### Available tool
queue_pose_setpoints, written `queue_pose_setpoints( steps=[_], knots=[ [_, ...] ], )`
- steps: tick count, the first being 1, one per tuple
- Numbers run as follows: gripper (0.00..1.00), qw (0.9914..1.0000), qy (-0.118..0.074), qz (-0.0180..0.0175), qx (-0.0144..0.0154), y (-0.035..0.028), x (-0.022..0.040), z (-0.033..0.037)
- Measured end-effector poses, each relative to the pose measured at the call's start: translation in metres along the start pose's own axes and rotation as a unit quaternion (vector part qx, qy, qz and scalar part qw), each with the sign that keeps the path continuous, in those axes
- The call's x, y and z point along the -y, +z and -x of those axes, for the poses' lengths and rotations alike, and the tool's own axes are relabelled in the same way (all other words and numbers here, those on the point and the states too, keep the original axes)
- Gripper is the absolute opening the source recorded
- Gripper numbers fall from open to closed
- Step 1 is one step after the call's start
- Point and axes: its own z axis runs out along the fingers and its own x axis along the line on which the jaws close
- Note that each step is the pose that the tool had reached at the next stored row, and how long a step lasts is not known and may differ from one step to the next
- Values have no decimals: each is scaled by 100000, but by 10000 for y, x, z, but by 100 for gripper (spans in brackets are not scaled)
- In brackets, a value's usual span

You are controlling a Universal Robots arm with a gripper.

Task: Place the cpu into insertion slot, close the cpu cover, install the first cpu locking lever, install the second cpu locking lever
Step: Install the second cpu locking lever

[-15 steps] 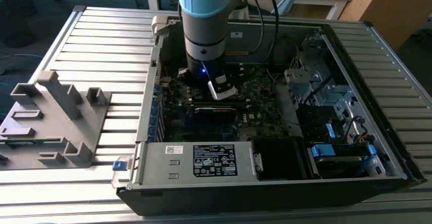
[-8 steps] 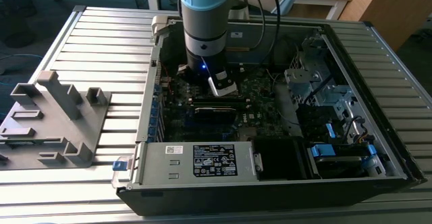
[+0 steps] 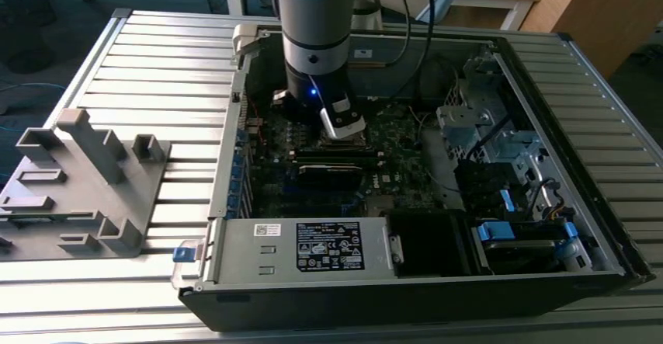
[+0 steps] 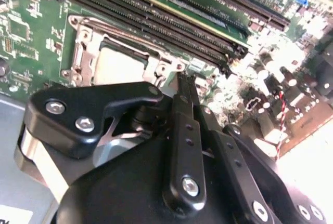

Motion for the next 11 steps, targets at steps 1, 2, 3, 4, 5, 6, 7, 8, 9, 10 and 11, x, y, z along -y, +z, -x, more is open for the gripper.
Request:
queue_pose_setpoints(
  steps=[1,2,3,4,5,6,7,8,9,10,11],
  knots=[
    [11,100000,3,1,-1,0,-1,10],
    [11,100000,7,-6,-3,1,-3,29],
    [11,100000,10,-11,-18,1,-5,52],
    [11,100000,12,-9,-34,3,-8,82],
    [11,100000,13,-10,-60,5,-11,113],
    [11,100000,23,-14,-94,6,-15,146],
    [11,100000,31,-15,-121,7,-18,176],
    [11,100000,30,-19,-144,9,-20,202],
    [11,100000,30,-22,-159,11,-22,224],
    [11,100000,30,-29,-172,12,-25,246],
    [11,100000,30,-41,-181,14,-27,265]
  ],
)
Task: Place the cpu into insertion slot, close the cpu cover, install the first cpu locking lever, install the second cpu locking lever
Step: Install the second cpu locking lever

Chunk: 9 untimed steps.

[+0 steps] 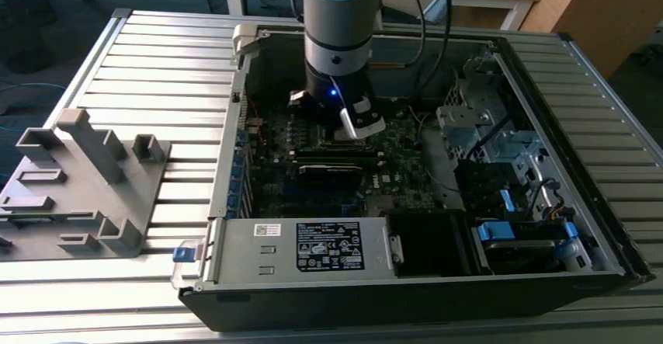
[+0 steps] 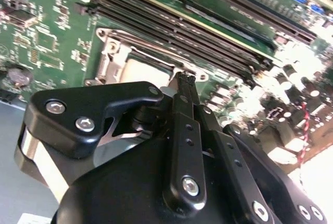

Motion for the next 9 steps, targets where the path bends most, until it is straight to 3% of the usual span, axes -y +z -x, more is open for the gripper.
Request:
queue_pose_setpoints(
  steps=[5,9],
  knots=[
    [11,100000,7,-58,9,16,-51,36],
    [11,99998,-21,-682,69,34,-142,33]
  ],
)
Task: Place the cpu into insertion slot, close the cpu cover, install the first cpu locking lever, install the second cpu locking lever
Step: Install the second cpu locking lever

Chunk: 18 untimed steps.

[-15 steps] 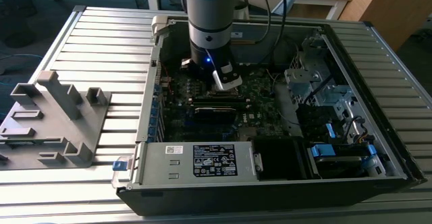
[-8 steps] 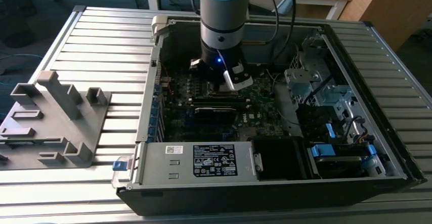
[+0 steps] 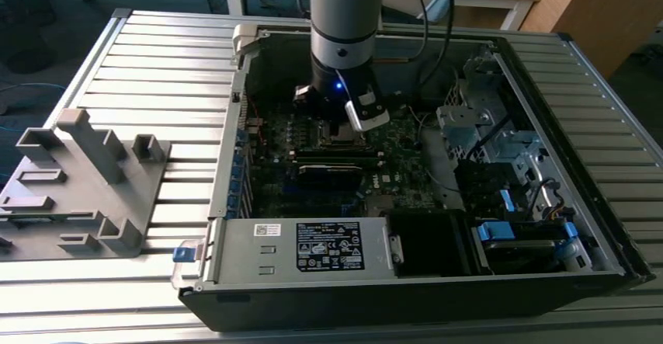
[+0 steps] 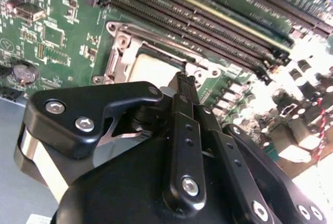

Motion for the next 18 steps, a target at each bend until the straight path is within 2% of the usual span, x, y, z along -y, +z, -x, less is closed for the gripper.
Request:
queue_pose_setpoints(
  steps=[1,2,6,7,9,11,16,18],
  knots=[
    [11,100000,-9,-175,17,5,-24,-1],
    [11,99999,-21,-531,48,9,-47,-3],
    [11,99973,-58,-2292,232,29,-122,-10],
    [11,99966,-64,-2605,261,35,-143,-12],
    [11,99958,-79,-2898,294,43,-179,-6],
    [11,99954,-88,-3007,287,50,-204,23],
    [11,99942,-86,-3399,250,60,-228,117],
    [11,99939,-91,-3480,249,61,-232,131]
  ],
)
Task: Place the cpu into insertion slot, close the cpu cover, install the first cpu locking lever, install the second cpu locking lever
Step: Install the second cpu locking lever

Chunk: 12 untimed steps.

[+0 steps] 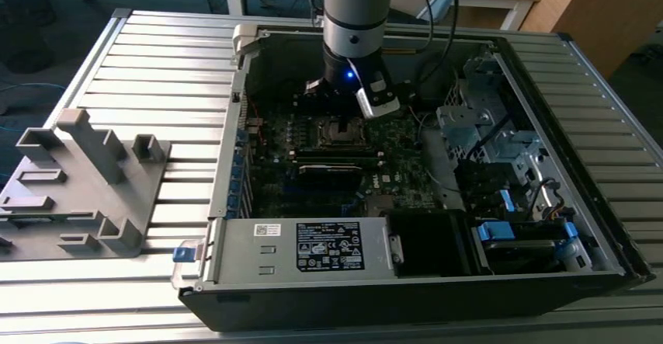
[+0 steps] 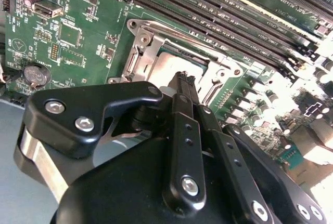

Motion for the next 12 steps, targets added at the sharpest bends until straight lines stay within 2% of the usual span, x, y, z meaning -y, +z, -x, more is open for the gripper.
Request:
queue_pose_setpoints(
  steps=[5,9,12],
  knots=[
    [11,100000,2,-2,4,0,0,2],
    [11,100000,46,-299,34,2,-10,33],
    [11,99999,50,-325,38,2,-9,33]
  ],
)
